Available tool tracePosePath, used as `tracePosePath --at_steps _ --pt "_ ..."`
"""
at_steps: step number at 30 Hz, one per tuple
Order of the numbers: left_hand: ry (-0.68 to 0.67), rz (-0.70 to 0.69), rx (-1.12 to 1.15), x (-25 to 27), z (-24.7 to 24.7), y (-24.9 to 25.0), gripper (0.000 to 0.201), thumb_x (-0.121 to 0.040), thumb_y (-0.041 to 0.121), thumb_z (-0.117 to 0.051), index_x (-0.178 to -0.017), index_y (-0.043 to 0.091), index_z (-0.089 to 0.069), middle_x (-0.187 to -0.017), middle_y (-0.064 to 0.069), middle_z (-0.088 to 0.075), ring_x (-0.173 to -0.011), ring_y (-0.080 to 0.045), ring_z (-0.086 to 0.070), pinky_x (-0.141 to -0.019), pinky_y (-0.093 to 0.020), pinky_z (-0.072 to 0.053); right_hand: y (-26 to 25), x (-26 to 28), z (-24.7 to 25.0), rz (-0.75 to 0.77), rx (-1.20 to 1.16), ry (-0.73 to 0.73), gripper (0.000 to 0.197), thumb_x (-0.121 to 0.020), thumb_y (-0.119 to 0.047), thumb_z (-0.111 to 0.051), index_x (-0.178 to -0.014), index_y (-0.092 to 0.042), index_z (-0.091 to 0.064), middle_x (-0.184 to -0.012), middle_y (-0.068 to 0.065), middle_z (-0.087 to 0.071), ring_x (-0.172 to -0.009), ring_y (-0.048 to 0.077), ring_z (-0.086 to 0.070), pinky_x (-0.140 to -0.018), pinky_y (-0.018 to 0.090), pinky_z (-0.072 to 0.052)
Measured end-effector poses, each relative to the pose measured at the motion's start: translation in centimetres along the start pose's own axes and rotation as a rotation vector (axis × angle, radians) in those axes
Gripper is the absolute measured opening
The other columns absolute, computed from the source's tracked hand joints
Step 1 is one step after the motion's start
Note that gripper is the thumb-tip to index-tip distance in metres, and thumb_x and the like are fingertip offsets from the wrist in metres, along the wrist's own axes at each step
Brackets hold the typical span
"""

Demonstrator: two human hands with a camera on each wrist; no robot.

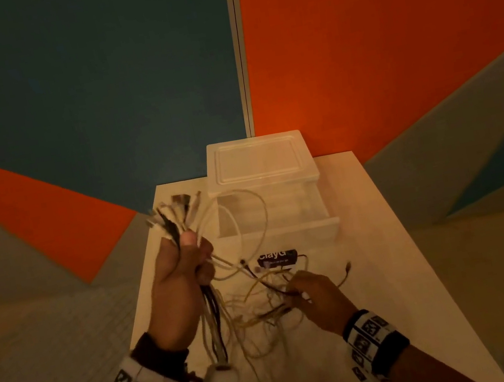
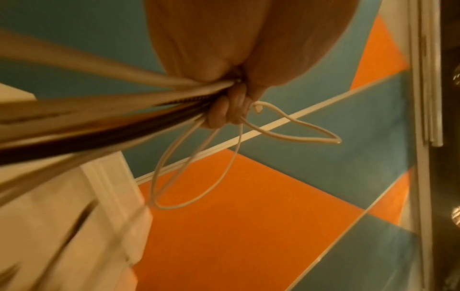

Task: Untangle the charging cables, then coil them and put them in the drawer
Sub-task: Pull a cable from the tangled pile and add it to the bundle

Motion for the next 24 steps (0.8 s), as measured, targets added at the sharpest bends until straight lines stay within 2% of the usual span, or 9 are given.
tracePosePath --at_steps 2,5,7,10,14,16,18,21,24 --pt "-0.024 -0.053 0.074 -0.8 1.0 2.1 0.017 -0.105 0.009 -0.032 -0.098 0.014 -0.047 -0.077 -0.001 -0.037 -0.058 -0.004 -0.032 -0.048 -0.017 -0.027 3.0 1.0 -0.6 -0.161 0.111 -0.070 0.020 -0.096 -0.024 -0.057 -0.107 -0.011 -0.069 -0.108 0.003 -0.065 -0.101 0.019 -0.059 -0.090 0.035 -0.047" --pt "-0.097 -0.079 0.109 -1.6 1.8 3.7 0.012 -0.102 0.023 -0.039 -0.104 0.012 -0.043 -0.073 0.004 -0.036 -0.057 -0.004 -0.032 -0.048 -0.018 -0.026 7.3 3.4 -0.9 -0.418 0.253 -0.212 0.057 -0.095 -0.057 -0.040 -0.130 -0.015 -0.059 -0.138 0.001 -0.052 -0.130 0.019 -0.045 -0.114 0.032 -0.031" --pt "-0.116 -0.046 0.083 -1.5 1.6 3.2 0.014 -0.100 0.027 -0.043 -0.104 0.013 -0.042 -0.070 0.004 -0.038 -0.055 -0.005 -0.030 -0.047 -0.018 -0.028 8.8 3.4 -0.6 -0.440 0.206 -0.121 0.040 -0.094 -0.044 -0.054 -0.118 -0.015 -0.067 -0.127 0.004 -0.062 -0.118 0.020 -0.055 -0.107 0.038 -0.041" --pt "-0.129 0.021 0.044 -0.9 0.9 1.4 0.015 -0.098 0.028 -0.044 -0.102 0.015 -0.044 -0.068 0.005 -0.041 -0.052 -0.006 -0.028 -0.047 -0.018 -0.030 8.3 2.2 0.8 -0.401 0.089 -0.025 0.010 -0.083 -0.021 -0.069 -0.086 -0.011 -0.067 -0.085 0.003 -0.067 -0.082 0.022 -0.063 -0.078 0.047 -0.053" --pt "-0.128 0.045 0.018 -0.7 0.6 -0.1 0.014 -0.103 0.023 -0.042 -0.093 0.014 -0.047 -0.067 0.005 -0.043 -0.051 -0.007 -0.029 -0.046 -0.018 -0.031 5.4 0.8 4.0 -0.444 -0.001 -0.158 0.054 -0.075 -0.007 -0.077 -0.125 -0.018 -0.057 -0.115 0.002 -0.062 -0.107 0.024 -0.061 -0.087 0.034 -0.054" --pt "-0.149 0.058 0.017 -0.6 0.5 -0.5 0.014 -0.099 0.028 -0.044 -0.094 0.014 -0.048 -0.067 0.004 -0.042 -0.051 -0.007 -0.029 -0.047 -0.018 -0.031 3.0 0.2 6.1 -0.362 0.105 -0.048 0.050 -0.086 -0.017 -0.069 -0.133 -0.021 -0.052 -0.124 -0.001 -0.059 -0.115 0.016 -0.057 -0.097 0.031 -0.048" --pt "-0.171 0.080 0.022 -0.6 0.2 -0.9 0.020 -0.096 0.033 -0.046 -0.096 0.012 -0.046 -0.068 0.003 -0.042 -0.050 -0.007 -0.029 -0.048 -0.019 -0.031 -1.4 -0.1 6.5 -0.244 -0.154 0.038 0.033 -0.095 -0.035 -0.057 -0.126 -0.024 -0.057 -0.124 -0.010 -0.062 -0.117 0.005 -0.057 -0.100 0.028 -0.046" --pt "-0.205 0.093 0.038 -0.4 -0.4 -1.1 0.034 -0.093 0.043 -0.054 -0.098 0.012 -0.042 -0.069 0.002 -0.042 -0.050 -0.007 -0.030 -0.048 -0.019 -0.033 -6.0 0.2 2.9 -0.167 -0.528 -0.222 0.051 -0.091 -0.054 -0.054 -0.137 -0.031 -0.047 -0.128 -0.014 -0.062 -0.126 0.003 -0.052 -0.106 0.031 -0.041" --pt "-0.231 0.091 -0.004 -0.2 -0.8 -1.0 0.038 -0.096 0.044 -0.052 -0.098 0.007 -0.043 -0.070 0.001 -0.046 -0.051 -0.009 -0.030 -0.049 -0.019 -0.033 -7.2 1.7 0.9 -0.170 -0.580 -0.339 0.034 -0.098 -0.037 -0.052 -0.131 -0.032 -0.048 -0.089 -0.004 -0.067 -0.088 0.011 -0.065 -0.084 0.034 -0.052"
Point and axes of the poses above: each hand's wrist, its own x-axis away from the middle knuckle, its own z-axis out of the back of the hand, y = z × x, the point moved 5 cm from there along -x, towards the middle knuckle
